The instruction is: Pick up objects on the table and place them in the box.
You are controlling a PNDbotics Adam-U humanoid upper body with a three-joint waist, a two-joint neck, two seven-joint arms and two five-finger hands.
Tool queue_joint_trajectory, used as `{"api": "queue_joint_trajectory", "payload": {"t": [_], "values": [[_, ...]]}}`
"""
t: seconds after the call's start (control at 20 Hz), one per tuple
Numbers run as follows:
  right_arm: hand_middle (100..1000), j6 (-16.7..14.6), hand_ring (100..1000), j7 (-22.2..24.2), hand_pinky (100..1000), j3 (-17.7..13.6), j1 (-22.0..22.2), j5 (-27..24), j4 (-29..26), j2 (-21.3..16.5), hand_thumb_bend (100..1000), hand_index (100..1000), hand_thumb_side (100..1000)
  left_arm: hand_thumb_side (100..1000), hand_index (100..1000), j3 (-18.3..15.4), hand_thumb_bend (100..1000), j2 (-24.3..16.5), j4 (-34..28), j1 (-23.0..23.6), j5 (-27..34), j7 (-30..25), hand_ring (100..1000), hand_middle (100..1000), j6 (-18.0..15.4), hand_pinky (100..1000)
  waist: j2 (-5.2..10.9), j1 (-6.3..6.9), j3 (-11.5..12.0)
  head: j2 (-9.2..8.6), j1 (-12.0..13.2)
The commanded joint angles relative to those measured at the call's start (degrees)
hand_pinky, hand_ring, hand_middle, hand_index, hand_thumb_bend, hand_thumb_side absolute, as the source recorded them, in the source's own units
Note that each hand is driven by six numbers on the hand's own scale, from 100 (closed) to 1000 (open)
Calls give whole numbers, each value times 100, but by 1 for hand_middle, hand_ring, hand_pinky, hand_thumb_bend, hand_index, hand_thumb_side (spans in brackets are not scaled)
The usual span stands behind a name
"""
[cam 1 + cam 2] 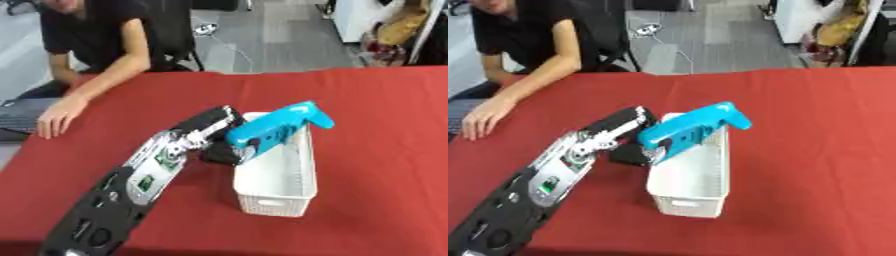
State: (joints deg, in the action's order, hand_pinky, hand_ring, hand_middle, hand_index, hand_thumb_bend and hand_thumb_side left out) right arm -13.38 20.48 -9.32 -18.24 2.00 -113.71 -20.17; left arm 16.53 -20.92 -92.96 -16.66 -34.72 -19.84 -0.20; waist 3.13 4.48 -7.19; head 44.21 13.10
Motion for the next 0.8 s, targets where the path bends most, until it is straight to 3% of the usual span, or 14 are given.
{"api": "queue_joint_trajectory", "payload": {"t": [0.05, 0.1, 0.15, 0.35, 0.5, 0.55, 0.65, 0.7, 0.8], "values": [[864, -7, 880, 13, 816, -7, -42, -14, -88, -96, 100, 999, 917, 570, 636, -150, 100, -9, -206, -28, -165, -103, 385, 527, -39, 352, 47, -24, 18, -9, 25], [864, -7, 881, 11, 816, -9, -41, -14, -88, -96, 100, 999, 917, 528, 628, -180, 100, -2, -241, -16, -196, -97, 376, 520, -42, 345, 48, -24, 20, -9, 24], [864, -7, 880, 10, 816, -10, -40, -14, -88, -96, 100, 999, 917, 707, 656, -199, 100, 3, -267, -8, -218, -92, 411, 547, -44, 363, 48, -24, 22, -9, 23], [864, -7, 881, 11, 816, -11, -36, -12, -88, -99, 100, 999, 917, 901, 680, -275, 100, 18, -344, 29, -272, -21, 452, 572, -27, 394, 49, -26, 27, -9, 26], [864, -7, 881, 6, 816, -15, -37, -10, -88, -101, 100, 998, 917, 977, 713, -312, 100, 26, -373, 49, -315, 6, 513, 624, -12, 461, 47, -28, 27, -9, 27], [864, -7, 881, 5, 816, -16, -38, -9, -88, -102, 100, 998, 916, 1000, 752, -323, 100, 27, -386, 54, -336, 12, 565, 685, -10, 508, 47, -29, 28, -9, 27], [864, -8, 881, 3, 816, -17, -38, -8, -88, -103, 100, 998, 917, 1000, 794, -357, 100, 34, -416, 69, -392, 14, 629, 748, -5, 565, 45, -29, 30, -9, 24], [864, -8, 881, 1, 816, -19, -37, -8, -88, -104, 100, 998, 916, 1000, 846, -384, 100, 36, -437, 79, -426, 18, 705, 805, 0, 640, 45, -30, 34, -9, 21], [864, -8, 881, 0, 816, -19, -36, -7, -88, -107, 100, 998, 916, 1000, 865, -435, 115, 39, -487, 103, -508, 14, 734, 825, 8, 668, 45, -30, 38, -9, 18]]}}
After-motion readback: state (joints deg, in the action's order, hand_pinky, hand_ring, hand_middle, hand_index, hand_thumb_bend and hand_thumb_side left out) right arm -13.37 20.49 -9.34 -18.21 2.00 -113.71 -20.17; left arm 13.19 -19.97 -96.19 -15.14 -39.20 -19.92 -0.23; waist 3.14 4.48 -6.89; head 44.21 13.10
